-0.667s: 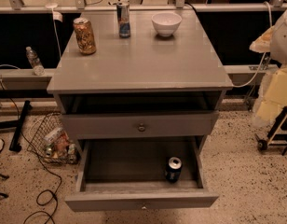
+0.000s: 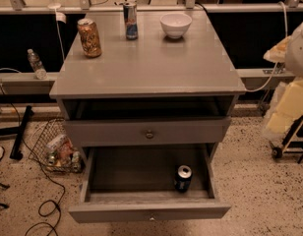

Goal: Pick pepsi can from middle drawer and place on counter

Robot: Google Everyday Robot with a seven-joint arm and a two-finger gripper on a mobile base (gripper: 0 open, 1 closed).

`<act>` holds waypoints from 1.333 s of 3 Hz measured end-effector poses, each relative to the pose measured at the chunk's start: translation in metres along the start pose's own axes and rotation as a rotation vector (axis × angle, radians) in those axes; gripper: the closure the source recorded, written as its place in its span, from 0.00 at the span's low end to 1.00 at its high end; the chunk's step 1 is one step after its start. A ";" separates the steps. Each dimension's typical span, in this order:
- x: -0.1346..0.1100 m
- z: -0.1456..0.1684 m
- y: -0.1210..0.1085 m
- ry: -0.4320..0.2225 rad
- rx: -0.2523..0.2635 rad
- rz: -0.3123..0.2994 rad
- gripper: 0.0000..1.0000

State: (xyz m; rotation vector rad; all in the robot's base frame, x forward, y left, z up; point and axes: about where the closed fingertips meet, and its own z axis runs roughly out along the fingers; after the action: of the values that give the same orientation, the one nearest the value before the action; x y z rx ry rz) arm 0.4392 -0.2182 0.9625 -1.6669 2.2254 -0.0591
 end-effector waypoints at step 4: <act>0.056 0.149 0.038 -0.314 -0.026 0.370 0.00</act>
Offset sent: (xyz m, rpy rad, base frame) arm 0.0286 -0.0275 -0.2255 0.5964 -0.1175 -0.3864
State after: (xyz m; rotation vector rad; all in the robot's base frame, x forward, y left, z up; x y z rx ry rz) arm 0.4360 -0.2321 0.7998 -1.1559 2.2500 0.3048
